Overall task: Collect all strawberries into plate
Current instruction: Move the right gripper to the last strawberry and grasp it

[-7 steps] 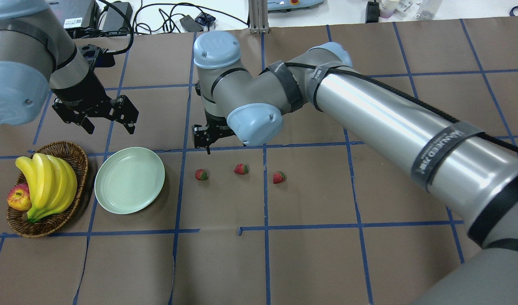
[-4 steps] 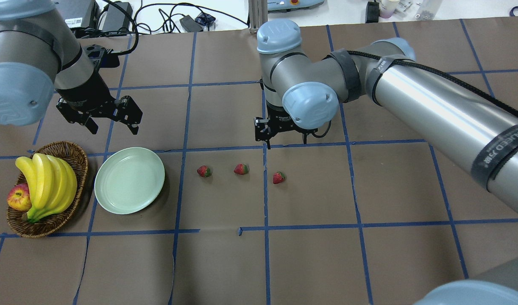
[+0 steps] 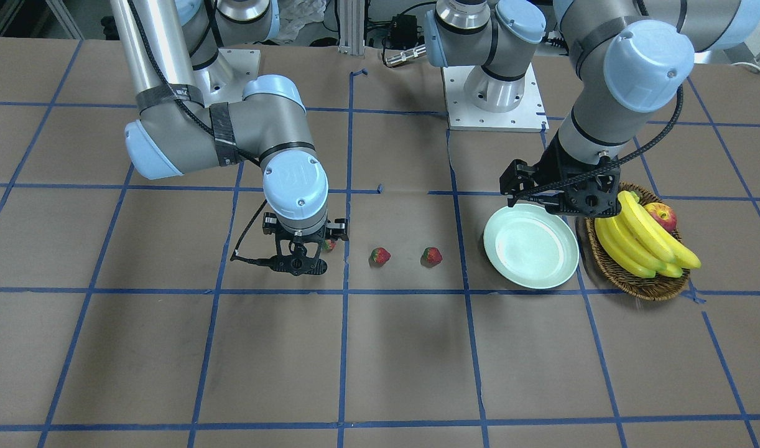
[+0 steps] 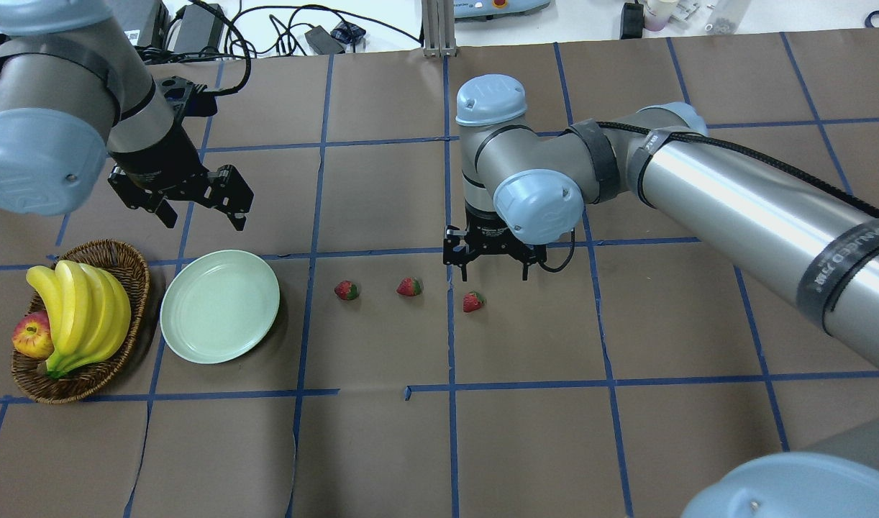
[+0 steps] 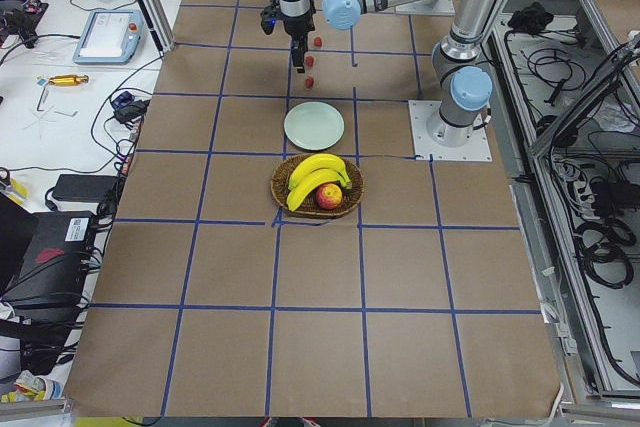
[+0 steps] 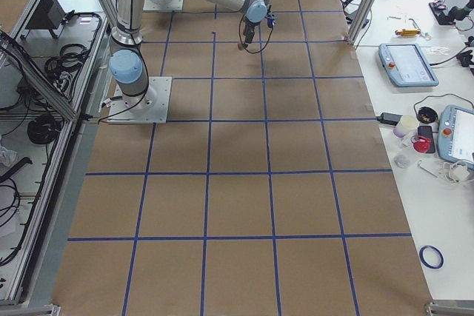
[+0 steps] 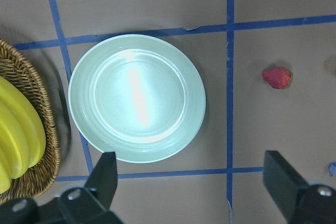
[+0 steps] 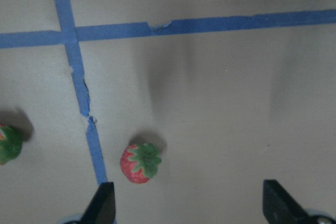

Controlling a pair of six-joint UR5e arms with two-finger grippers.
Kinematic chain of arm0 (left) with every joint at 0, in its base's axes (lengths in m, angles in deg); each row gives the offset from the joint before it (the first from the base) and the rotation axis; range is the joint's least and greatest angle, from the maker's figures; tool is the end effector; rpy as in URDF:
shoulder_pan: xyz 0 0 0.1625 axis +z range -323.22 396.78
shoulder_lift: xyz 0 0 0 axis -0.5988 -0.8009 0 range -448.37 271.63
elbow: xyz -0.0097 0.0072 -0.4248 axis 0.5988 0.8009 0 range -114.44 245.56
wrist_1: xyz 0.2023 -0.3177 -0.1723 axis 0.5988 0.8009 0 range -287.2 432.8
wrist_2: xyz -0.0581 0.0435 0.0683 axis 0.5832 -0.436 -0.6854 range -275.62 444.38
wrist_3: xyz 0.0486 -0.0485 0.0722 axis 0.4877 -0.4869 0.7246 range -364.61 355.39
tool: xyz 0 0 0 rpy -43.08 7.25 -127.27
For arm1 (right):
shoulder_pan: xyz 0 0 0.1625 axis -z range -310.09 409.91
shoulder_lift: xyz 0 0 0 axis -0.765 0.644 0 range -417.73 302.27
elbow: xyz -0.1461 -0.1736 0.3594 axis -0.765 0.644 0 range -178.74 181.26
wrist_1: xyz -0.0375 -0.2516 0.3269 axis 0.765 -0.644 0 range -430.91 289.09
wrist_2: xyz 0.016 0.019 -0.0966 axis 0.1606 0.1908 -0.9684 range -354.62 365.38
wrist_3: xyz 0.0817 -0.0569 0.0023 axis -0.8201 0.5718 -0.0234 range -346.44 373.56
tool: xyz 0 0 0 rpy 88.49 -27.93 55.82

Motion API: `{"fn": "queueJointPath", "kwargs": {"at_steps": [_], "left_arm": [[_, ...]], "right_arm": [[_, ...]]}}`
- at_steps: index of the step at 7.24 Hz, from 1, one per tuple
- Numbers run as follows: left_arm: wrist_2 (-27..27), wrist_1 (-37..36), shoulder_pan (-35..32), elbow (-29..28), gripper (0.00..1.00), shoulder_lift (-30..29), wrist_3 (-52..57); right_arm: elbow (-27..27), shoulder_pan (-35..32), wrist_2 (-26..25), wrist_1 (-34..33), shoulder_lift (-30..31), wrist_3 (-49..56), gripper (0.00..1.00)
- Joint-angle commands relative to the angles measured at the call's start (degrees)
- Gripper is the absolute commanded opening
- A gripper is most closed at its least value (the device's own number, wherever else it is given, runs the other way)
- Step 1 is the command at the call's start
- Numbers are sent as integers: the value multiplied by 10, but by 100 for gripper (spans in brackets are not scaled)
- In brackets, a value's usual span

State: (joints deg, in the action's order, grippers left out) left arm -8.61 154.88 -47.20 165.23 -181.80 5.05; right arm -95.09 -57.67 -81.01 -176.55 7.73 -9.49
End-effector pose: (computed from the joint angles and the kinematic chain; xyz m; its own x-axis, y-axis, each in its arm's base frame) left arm -0.0752 -0.5083 0.3898 -0.9971 0.0676 -0.0360 0.0638 0.9932 0.0978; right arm 0.3092 -0.5138 0.2257 -0.9941 0.0973 0.0470 0.1063 0.9581 0.2658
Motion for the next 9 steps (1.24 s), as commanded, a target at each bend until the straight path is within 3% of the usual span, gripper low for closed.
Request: {"fn": "queueJointPath", "kwargs": {"at_steps": [1, 4, 7, 9], "left_arm": [[0, 0, 0, 1, 100, 0, -1], [0, 0, 0, 1, 100, 0, 2], [0, 1, -1, 1, 100, 0, 0], [0, 1, -1, 2, 100, 0, 1]], "right_arm": [[-4, 0, 34, -8, -6, -71, 100], [-46, 0, 42, -31, -7, -74, 100], [-50, 0, 53, -40, -24, -75, 100], [-49, 0, 53, -63, -32, -75, 86]]}}
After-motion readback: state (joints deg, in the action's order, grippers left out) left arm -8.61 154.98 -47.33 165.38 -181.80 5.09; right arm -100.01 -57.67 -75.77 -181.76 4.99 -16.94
